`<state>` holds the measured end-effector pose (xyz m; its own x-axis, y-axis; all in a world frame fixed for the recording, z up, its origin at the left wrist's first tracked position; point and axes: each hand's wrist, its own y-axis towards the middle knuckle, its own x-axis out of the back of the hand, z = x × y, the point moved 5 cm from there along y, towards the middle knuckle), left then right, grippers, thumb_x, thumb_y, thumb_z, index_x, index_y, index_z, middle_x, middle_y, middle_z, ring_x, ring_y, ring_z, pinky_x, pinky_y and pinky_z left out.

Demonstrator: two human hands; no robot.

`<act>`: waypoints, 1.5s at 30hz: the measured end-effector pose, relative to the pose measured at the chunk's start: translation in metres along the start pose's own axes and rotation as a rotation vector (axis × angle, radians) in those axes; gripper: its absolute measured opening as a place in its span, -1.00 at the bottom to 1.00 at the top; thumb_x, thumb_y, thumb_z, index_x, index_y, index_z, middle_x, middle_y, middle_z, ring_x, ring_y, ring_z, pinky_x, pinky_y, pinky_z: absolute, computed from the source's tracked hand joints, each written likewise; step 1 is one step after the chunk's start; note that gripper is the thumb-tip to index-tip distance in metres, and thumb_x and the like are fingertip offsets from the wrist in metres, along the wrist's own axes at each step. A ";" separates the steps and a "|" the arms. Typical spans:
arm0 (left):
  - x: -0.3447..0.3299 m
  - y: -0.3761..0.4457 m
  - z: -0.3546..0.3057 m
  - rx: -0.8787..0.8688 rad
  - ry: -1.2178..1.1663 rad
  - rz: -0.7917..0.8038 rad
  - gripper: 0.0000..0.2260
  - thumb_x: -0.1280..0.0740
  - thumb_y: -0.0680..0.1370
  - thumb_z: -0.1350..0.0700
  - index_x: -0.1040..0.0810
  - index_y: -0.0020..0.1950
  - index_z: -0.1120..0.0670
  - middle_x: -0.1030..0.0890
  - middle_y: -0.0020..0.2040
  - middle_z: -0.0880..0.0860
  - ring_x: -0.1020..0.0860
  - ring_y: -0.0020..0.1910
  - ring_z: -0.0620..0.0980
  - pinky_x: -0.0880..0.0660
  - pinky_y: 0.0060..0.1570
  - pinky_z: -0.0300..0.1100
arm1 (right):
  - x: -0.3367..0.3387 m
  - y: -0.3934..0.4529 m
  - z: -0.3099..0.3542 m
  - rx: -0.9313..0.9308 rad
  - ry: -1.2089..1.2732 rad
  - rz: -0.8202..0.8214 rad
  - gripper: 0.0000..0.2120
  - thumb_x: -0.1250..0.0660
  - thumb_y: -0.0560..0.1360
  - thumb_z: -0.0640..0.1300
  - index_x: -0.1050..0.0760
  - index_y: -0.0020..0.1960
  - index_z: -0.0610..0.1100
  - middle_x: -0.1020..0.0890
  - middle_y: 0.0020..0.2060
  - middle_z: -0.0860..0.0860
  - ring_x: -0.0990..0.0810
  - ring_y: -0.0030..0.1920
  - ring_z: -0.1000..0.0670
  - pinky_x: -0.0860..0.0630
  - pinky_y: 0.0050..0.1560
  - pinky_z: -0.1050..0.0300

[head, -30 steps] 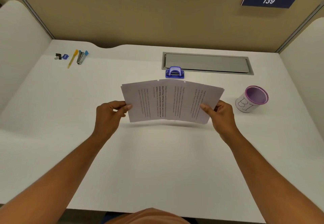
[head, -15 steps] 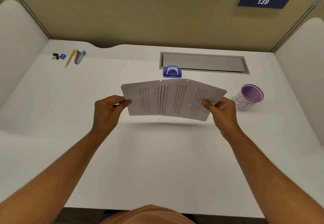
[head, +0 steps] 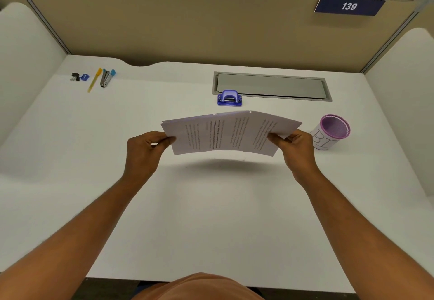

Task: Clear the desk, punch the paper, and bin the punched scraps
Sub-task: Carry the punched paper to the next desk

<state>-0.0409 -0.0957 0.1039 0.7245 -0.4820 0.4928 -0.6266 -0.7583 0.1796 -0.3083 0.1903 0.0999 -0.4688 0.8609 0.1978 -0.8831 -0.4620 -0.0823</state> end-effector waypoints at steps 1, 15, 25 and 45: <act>0.000 0.000 0.000 0.005 -0.011 0.003 -0.92 -0.52 0.58 0.21 -0.78 0.06 0.13 -0.76 -0.07 -0.08 -0.68 -0.13 -0.33 -0.50 -0.05 -0.48 | 0.000 0.001 0.000 0.001 0.002 0.001 -0.72 -0.54 0.50 -0.21 -0.66 0.00 0.18 -0.75 -0.13 0.30 -0.72 -0.06 0.24 -0.59 -0.12 0.43; 0.020 -0.008 0.034 0.331 -0.327 0.097 -0.85 -0.49 0.60 0.23 -0.76 0.15 0.17 -0.81 -0.03 0.09 -0.78 -0.09 0.10 -0.75 -0.06 -0.03 | -0.035 0.025 0.015 -0.003 -0.056 0.136 -0.70 -0.60 0.44 -0.14 -0.59 0.09 0.08 -0.78 -0.04 0.16 -0.78 -0.08 0.06 -0.70 -0.16 0.21; 0.068 -0.040 0.084 0.468 -0.427 -0.040 -0.85 -0.49 0.60 0.24 -0.77 0.14 0.11 -0.80 0.02 0.06 -0.78 -0.07 0.10 -0.74 -0.05 -0.05 | -0.133 0.055 0.046 -0.036 -0.165 0.328 -0.59 -0.60 0.42 -0.28 -0.61 0.18 0.00 -0.77 0.03 0.07 -0.76 0.02 0.06 -0.68 0.10 0.04; 0.224 -0.108 0.229 0.892 -0.785 -0.399 -0.93 -0.53 0.55 0.25 -0.79 0.01 0.22 -0.79 -0.02 0.16 -0.75 -0.11 0.05 -0.73 -0.06 -0.12 | -0.487 0.053 0.089 0.157 -0.676 0.690 -0.59 -0.67 0.31 -0.09 -0.61 0.07 0.13 -0.74 -0.12 0.09 -0.71 -0.10 0.06 -0.63 0.07 -0.01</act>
<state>0.2548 -0.2221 -0.0003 0.9863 -0.0488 -0.1577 -0.1337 -0.7960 -0.5903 -0.1246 -0.2722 0.0862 -0.7274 0.1102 0.6773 -0.3839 -0.8834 -0.2686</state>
